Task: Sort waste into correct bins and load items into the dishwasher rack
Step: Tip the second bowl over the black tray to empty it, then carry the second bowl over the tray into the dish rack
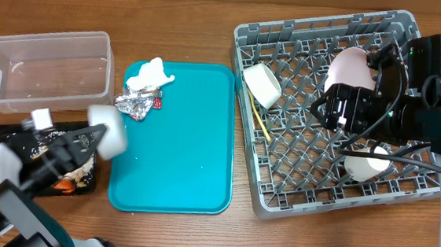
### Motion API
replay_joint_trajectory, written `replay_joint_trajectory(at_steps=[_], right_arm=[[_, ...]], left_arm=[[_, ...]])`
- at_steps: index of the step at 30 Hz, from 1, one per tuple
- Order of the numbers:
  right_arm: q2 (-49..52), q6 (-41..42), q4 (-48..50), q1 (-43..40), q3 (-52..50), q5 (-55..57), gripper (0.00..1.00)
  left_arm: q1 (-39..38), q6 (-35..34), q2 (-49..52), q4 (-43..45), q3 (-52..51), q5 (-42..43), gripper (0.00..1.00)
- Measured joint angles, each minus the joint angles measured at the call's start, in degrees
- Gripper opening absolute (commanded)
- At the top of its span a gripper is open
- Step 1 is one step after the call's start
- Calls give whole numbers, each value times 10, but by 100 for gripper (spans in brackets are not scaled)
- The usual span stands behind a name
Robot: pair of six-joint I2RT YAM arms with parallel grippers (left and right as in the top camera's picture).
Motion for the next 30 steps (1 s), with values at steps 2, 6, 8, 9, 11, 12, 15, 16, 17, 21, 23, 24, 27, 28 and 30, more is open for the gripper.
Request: replay_joint_trajectory(at_steps=[2, 6, 8, 9, 11, 12, 15, 16, 17, 21, 23, 24, 27, 28, 30], right_arm=[[0, 0, 0, 0, 0, 0, 100], [0, 0, 0, 0, 0, 0, 100], [0, 0, 0, 0, 0, 0, 100], [0, 0, 0, 0, 0, 0, 100], [0, 0, 0, 0, 0, 0, 100], [0, 0, 0, 0, 0, 0, 100], [0, 0, 1, 0, 0, 0, 100], [0, 0, 1, 0, 0, 0, 100], [0, 0, 1, 0, 0, 0, 100], [0, 3, 2, 0, 0, 0, 100], [0, 3, 2, 0, 0, -3, 100], [0, 4, 2, 0, 0, -3, 100], [0, 4, 2, 0, 0, -4, 100], [0, 4, 2, 0, 0, -5, 100], [0, 4, 2, 0, 0, -5, 100]], left_arm=[[-48, 19, -2, 0, 2, 0, 4], [-132, 36, -6, 0, 30, 0, 4], [-153, 25, -18, 0, 44, 0, 4], [-164, 17, -30, 0, 52, 0, 3], [-186, -2, -57, 0, 67, 0, 4], [-198, -11, -76, 0, 79, 0, 4], [-219, -37, -124, 3, 136, -4, 4], [-220, -50, -136, 19, 165, -9, 4], [-220, -70, -141, 49, 193, -16, 4], [-221, -223, -143, 261, 284, -92, 4], [-224, -358, -138, 384, 319, -194, 4], [-226, -408, -137, 410, 332, -231, 4], [-238, -532, -137, 440, 368, -327, 4], [-248, -569, -137, 444, 379, -352, 4], [-282, -641, -137, 456, 393, -393, 4]])
